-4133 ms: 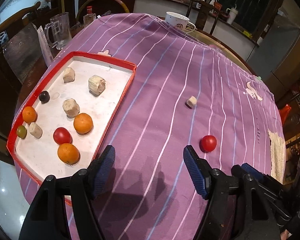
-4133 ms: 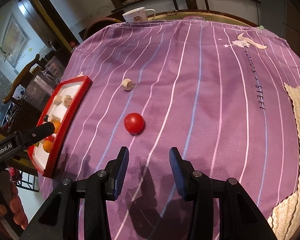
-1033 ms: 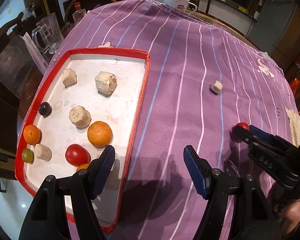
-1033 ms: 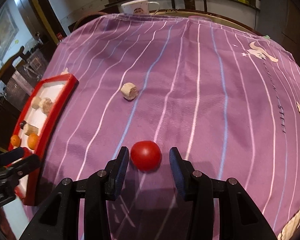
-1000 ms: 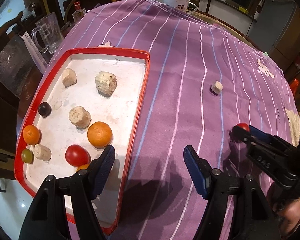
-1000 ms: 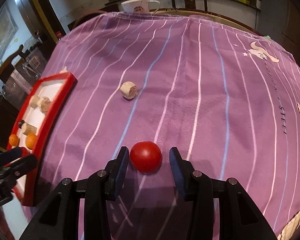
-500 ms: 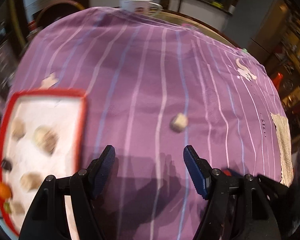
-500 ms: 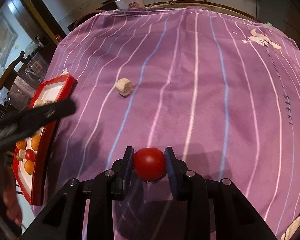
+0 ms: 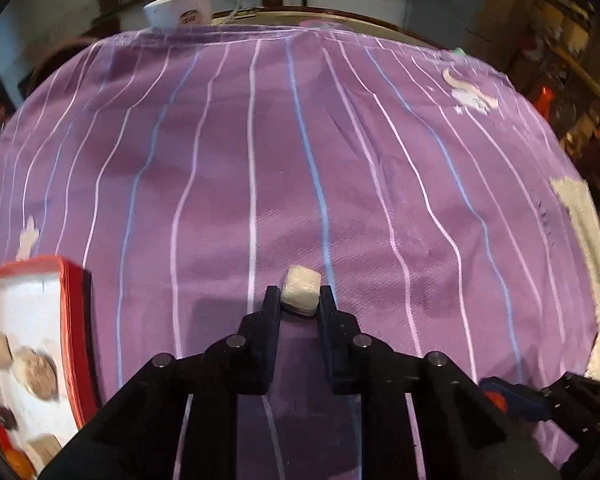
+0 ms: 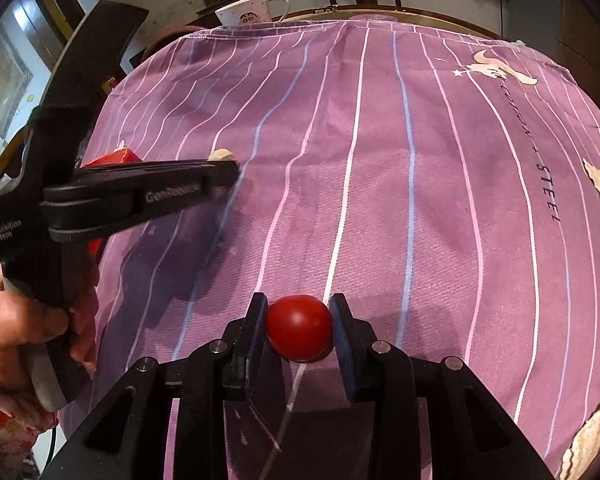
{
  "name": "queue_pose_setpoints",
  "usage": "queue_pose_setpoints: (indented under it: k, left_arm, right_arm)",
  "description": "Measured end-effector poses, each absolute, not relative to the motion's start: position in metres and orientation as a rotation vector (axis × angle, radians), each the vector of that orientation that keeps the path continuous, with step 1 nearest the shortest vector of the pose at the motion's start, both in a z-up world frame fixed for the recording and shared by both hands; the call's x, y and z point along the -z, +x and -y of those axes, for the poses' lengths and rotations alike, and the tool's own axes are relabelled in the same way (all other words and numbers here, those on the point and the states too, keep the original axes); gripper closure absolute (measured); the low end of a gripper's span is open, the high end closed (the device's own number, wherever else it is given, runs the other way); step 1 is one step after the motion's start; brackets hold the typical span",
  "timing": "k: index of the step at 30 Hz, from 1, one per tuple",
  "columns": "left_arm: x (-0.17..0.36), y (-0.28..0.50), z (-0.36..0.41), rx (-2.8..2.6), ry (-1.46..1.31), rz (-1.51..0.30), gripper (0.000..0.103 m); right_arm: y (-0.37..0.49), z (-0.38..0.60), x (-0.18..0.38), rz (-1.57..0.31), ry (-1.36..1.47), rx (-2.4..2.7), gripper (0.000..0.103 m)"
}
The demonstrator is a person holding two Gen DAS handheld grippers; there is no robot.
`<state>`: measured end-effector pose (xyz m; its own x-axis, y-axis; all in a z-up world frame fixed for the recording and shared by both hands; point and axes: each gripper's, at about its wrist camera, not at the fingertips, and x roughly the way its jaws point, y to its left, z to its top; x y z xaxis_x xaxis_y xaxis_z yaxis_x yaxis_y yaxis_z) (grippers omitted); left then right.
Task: Organize fruits
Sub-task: 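Carry the tomato to the tray with the right gripper while the left gripper carries the cork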
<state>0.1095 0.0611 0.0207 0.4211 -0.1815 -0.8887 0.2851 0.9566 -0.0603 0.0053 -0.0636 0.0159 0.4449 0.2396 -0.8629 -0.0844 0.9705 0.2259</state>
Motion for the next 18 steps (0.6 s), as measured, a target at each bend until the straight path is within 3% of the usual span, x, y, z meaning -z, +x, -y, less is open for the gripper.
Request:
queue_pose_setpoints:
  k: [8, 18]
  left_arm:
    - [-0.054, 0.066, -0.104, 0.251, -0.064, -1.060, 0.085]
    - [-0.095, -0.022, -0.254, -0.029, -0.229, -0.999, 0.085]
  right_arm:
    - [0.000, 0.058, -0.026, -1.089, 0.174, -0.247, 0.069]
    - [0.001, -0.032, -0.064, -1.051, 0.072, -0.485, 0.068]
